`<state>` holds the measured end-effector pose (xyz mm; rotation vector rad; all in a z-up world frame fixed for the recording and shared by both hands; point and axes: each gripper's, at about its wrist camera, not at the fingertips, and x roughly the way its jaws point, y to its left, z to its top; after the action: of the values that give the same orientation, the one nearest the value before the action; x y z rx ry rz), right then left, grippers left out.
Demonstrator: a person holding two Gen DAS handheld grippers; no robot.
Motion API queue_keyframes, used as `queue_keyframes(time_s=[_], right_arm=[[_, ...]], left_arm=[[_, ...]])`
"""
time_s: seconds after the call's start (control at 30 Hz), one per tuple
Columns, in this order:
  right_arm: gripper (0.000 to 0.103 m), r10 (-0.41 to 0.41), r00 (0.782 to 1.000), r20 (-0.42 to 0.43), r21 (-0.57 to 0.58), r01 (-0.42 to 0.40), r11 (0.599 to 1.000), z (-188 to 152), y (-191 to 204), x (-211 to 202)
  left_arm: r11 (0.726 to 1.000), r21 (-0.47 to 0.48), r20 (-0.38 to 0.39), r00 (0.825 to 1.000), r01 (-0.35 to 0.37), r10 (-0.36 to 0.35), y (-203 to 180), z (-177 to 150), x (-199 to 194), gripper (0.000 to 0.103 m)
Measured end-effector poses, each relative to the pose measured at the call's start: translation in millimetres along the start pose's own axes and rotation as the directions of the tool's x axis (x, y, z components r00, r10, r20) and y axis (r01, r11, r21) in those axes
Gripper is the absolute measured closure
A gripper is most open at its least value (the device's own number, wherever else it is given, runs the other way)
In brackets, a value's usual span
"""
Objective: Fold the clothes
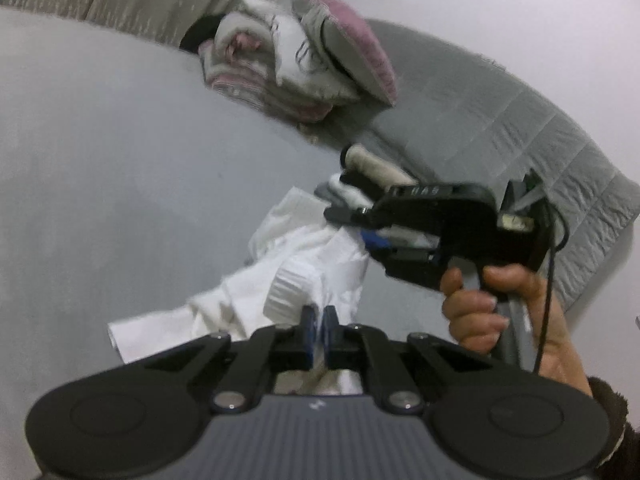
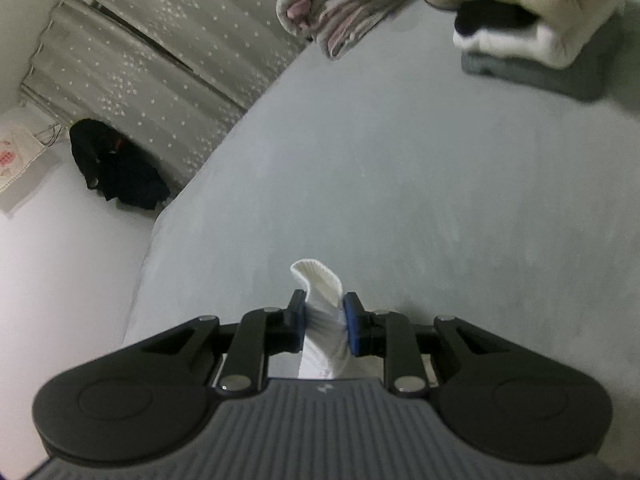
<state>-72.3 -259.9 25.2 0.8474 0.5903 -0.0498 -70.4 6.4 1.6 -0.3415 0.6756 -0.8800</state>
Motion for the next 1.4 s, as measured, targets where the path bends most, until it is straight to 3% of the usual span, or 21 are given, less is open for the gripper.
queue_keyframes(time_s=[0.27, 0.57, 0.87, 0.93, 0.97, 1.03, 1.23, 1.4], right_arm=[[0.08, 0.009, 0.998, 0.057, -0.069, -0.005, 0.998, 4, 46, 17], [0.08, 0.043, 0.997, 0.063, -0.17, -0.032, 0.985, 0, 114, 66], [0.082, 0.057, 0.998, -0.003, -0.286, -0.055, 0.957, -28, 166, 129], [0.085, 0.059, 0.998, -0.022, -0.305, -0.063, 0.95, -37, 175, 145], [0.092, 0.062, 0.997, -0.036, -0.314, -0.07, 0.947, -42, 180, 154], [0.093, 0.063, 0.996, -0.065, -0.331, -0.081, 0.94, -50, 188, 171], [0.093, 0.028, 0.989, -0.146, -0.363, -0.08, 0.929, -79, 203, 218], [0.093, 0.025, 0.982, -0.189, -0.381, -0.097, 0.92, -94, 214, 242]], left_arm=[[0.998, -0.002, 0.151, 0.987, -0.061, 0.06, 7, 21, -42, 0.1], [0.976, -0.051, 0.265, 0.94, -0.211, 0.217, 31, 39, -92, 0.1], [0.908, -0.13, 0.257, 0.87, -0.399, 0.42, 68, 34, -127, 0.1], [0.888, -0.143, 0.26, 0.849, -0.437, 0.459, 79, 31, -135, 0.1], [0.878, -0.149, 0.263, 0.837, -0.455, 0.479, 84, 30, -139, 0.1], [0.853, -0.163, 0.267, 0.811, -0.495, 0.521, 95, 27, -146, 0.1], [0.793, -0.227, 0.205, 0.768, -0.566, 0.606, 134, 26, -155, 0.1], [0.762, -0.238, 0.179, 0.744, -0.602, 0.644, 151, 20, -166, 0.1]])
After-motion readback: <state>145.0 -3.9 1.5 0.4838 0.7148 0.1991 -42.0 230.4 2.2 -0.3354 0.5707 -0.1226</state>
